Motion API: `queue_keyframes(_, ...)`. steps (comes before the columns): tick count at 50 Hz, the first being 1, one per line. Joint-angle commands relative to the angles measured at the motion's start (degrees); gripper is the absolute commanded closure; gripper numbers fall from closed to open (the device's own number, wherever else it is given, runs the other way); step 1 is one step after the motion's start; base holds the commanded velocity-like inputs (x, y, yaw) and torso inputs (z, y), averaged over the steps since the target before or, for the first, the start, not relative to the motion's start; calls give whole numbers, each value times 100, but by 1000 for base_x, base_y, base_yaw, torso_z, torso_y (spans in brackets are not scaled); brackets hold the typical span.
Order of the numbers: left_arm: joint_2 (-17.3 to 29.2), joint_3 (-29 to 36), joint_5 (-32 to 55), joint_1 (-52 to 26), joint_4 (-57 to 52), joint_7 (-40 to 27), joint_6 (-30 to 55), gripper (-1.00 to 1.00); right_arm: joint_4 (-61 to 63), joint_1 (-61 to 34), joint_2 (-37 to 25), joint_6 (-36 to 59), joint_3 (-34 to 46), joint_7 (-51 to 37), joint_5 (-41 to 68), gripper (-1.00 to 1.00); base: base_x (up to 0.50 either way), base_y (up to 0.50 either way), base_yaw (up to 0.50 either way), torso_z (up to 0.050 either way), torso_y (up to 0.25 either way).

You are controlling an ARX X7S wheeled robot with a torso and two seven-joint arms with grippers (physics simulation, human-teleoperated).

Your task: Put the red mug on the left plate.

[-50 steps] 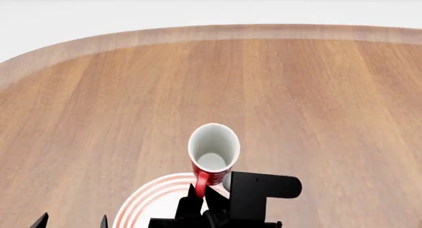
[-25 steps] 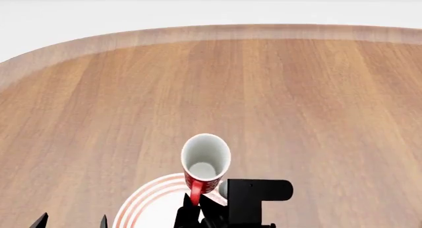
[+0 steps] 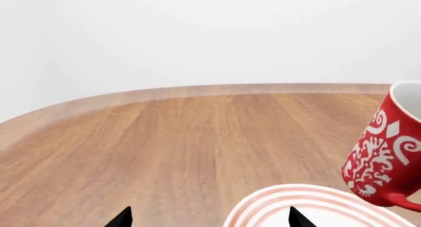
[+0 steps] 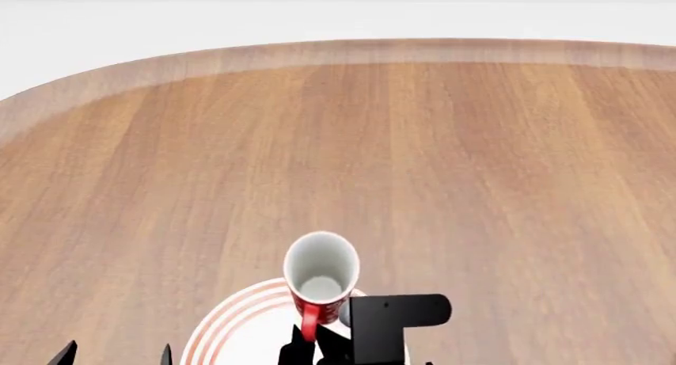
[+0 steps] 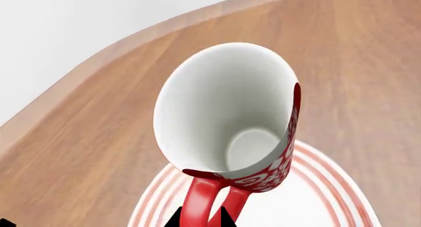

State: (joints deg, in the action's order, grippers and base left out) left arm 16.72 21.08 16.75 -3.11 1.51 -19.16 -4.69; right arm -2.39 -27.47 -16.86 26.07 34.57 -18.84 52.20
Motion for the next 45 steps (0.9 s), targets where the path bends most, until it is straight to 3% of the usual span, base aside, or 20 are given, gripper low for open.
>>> queue_keyframes(1, 11, 16, 16, -13, 10, -10, -2, -100, -360, -102, 96, -46, 73, 171, -152, 100, 0, 0, 0, 0, 0)
queue_keyframes(45, 56, 83, 38, -6, -17, -79, -31, -100, -1045, -109, 229, -56, 318, 662, -118, 100, 0, 0, 0, 0, 0)
